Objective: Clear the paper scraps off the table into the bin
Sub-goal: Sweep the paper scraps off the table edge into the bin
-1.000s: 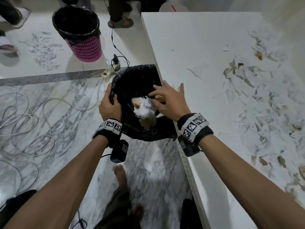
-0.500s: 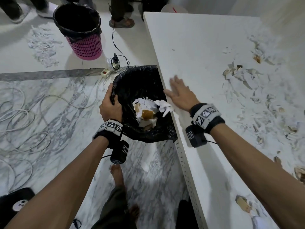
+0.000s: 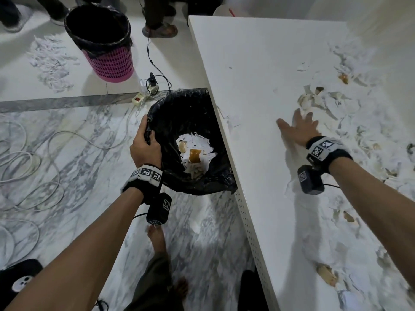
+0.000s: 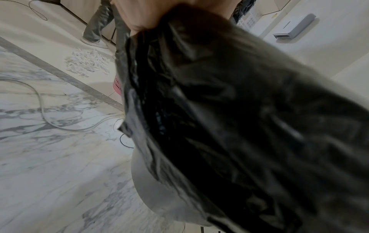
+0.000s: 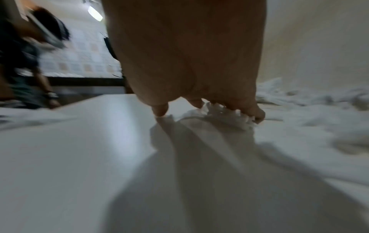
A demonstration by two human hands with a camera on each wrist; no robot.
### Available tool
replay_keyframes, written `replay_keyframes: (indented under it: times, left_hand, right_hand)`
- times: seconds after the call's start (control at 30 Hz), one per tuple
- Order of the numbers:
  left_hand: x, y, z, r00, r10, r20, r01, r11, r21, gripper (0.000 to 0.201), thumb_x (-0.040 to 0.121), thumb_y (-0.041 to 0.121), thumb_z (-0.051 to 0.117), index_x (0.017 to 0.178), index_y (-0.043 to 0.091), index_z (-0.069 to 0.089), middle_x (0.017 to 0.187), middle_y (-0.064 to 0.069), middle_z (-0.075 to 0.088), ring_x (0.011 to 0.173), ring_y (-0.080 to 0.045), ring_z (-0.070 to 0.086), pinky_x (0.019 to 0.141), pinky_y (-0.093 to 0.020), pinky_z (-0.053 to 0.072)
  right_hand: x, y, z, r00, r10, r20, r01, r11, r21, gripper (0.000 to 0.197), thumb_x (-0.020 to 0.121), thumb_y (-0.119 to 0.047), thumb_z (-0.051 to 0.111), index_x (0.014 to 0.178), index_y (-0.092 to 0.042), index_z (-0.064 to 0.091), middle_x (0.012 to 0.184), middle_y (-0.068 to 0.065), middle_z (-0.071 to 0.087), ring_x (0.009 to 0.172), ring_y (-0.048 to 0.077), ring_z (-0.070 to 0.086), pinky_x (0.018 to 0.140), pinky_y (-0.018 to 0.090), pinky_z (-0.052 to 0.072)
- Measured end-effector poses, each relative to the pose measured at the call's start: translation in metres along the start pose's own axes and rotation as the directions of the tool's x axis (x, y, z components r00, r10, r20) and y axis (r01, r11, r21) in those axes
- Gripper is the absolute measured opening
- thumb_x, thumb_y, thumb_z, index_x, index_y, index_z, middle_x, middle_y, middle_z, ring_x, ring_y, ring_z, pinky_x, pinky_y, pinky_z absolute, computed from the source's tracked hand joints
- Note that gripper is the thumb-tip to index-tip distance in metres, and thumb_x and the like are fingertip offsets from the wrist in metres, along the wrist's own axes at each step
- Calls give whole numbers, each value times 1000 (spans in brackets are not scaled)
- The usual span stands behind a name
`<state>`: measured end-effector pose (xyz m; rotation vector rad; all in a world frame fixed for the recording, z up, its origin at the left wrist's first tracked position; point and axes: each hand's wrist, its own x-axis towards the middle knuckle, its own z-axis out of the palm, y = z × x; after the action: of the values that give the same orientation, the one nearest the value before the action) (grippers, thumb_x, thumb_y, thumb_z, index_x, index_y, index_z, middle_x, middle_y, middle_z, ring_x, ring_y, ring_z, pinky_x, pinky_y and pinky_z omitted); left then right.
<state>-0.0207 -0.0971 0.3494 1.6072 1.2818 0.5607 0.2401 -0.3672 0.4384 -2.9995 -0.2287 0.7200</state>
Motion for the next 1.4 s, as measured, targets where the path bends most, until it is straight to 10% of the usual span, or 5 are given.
replay_keyframes:
  times: [0.5, 0.8, 0.97, 1.2, 1.4]
  left_hand:
    - [32, 14, 6, 999, 40, -9, -40, 999, 18, 46, 94, 20, 48, 135, 40, 46, 128, 7, 60, 107, -5, 59, 84, -8, 39]
    - [60, 16, 15, 998, 64, 15, -64, 998, 11, 48, 95, 16, 48, 135, 40, 46, 117, 8, 63, 51, 28, 41, 53, 7, 33]
    - [71, 21, 16, 996, 75, 40, -77, 996, 49, 48, 94, 17, 48, 135, 42, 45, 107, 14, 60, 53, 22, 44, 55, 10, 31]
    - [71, 21, 16, 995, 85, 53, -88, 994, 63, 49, 94, 15, 48, 136, 41, 45, 127, 5, 61, 50, 19, 43, 52, 10, 30]
    - [56, 19, 9, 996, 74, 57, -76, 996, 43, 49, 94, 19, 48, 135, 45, 43, 126, 8, 61, 79, 13, 57, 72, 2, 40]
  right_hand:
    - [-59, -145, 30, 724, -633, -275, 639, 765, -80, 33, 89, -49, 52, 121, -42, 59, 129, -8, 56, 118, 23, 43, 90, 40, 28]
    - [51, -66, -21, 983, -17, -182, 22, 999, 25, 87, 87, -67, 43, 152, -29, 2, 160, 12, -2, 146, 36, -6, 115, 60, 0]
    - [46, -92, -6, 977, -200, -74, 205, 976, 69, 75, 93, -62, 30, 153, -21, 9, 160, 13, -3, 147, 34, -7, 116, 59, 2]
    - [-18, -142, 38, 824, -567, -1, 567, 824, -16, 63, 99, -49, 32, 152, -17, 17, 161, 6, 2, 148, 23, -8, 115, 55, 1]
    - [-38, -132, 35, 652, -670, -355, 751, 634, 185, 23, 95, -28, 53, 113, -31, 68, 116, -9, 67, 110, 12, 55, 95, 32, 43]
